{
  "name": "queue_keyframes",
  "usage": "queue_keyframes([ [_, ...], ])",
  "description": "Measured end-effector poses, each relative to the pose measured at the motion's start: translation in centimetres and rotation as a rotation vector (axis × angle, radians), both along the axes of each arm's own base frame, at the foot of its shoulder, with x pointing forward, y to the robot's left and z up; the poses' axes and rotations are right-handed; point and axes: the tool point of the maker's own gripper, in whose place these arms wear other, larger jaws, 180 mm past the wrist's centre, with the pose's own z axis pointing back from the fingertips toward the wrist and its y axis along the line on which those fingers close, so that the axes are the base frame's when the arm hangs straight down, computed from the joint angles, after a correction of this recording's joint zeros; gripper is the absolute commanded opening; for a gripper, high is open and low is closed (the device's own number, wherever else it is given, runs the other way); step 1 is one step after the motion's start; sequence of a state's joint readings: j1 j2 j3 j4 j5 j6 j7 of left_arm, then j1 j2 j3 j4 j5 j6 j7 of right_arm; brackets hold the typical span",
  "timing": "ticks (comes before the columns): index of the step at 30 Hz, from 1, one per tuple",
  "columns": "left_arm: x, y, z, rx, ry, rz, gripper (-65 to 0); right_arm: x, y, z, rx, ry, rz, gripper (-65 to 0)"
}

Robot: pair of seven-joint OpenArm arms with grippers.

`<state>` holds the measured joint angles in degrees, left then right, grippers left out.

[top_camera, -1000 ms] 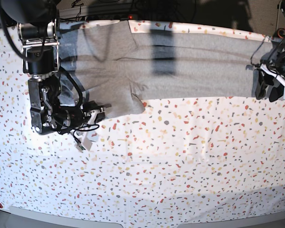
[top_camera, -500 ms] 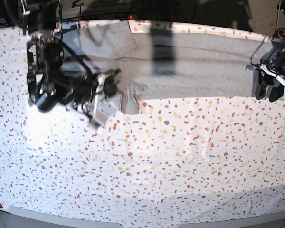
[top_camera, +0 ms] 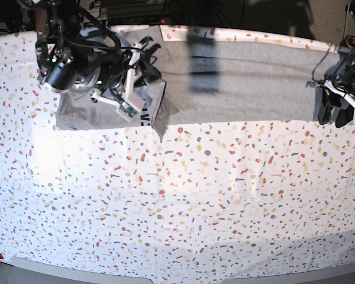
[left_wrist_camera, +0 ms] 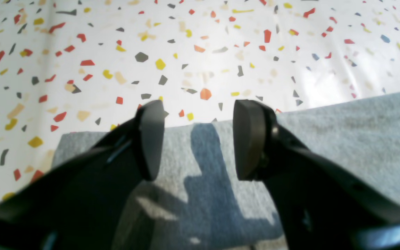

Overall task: Fold the T-shirt properly
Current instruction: 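Grasp the sleeve end with the right gripper and fold it inward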

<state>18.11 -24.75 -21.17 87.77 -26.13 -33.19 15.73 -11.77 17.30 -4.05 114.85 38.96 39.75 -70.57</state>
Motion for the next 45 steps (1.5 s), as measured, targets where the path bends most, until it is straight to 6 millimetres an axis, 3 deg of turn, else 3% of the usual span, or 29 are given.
queue_keyframes([
  [7,0.0,0.0,0.1,-0.002,-0.006,0.001,-33.9,-2.6,4.6,0.0,0.077,0.018,0.144,-65.0],
  [11,0.1,0.0,0.1,-0.001,-0.006,0.0,-33.9,-4.2,6.1,-0.2,0.083,0.037,0.211,-64.7],
  [13,0.0,0.0,0.1,-0.002,-0.006,0.0,-33.9,-4.6,6.6,-0.3,0.087,0.043,0.23,-50.2],
  [15,0.0,0.0,0.1,-0.002,-0.006,0.0,-33.9,-4.7,6.7,-0.3,0.089,0.043,0.232,-40.3],
  [24,0.1,0.1,0.1,0.002,-0.005,-0.001,-33.8,-3.9,6.5,0.0,0.081,0.025,0.231,-38.1],
  [28,0.3,1.9,1.5,0.006,-0.031,0.027,-33.8,-1.3,4.9,0.7,0.066,-0.025,0.163,-38.1],
  [31,0.0,5.1,3.5,-0.043,-0.077,0.13,-33.8,1.0,2.1,1.2,0.041,-0.063,0.055,-38.1],
  [36,-2.3,8.7,3.5,-0.007,-0.043,0.218,-33.9,4.3,-3.2,2.3,0.004,-0.125,-0.134,-38.1],
  [40,-3.6,10.7,0.9,-0.029,0.03,0.285,-33.9,5.1,-5.1,3.6,0.058,-0.145,-0.217,-38.1],
  [45,-4.2,11.0,-1.9,-0.139,0.081,0.298,-33.9,4.6,-5.1,3.7,0.079,-0.111,-0.212,-38.1],
])
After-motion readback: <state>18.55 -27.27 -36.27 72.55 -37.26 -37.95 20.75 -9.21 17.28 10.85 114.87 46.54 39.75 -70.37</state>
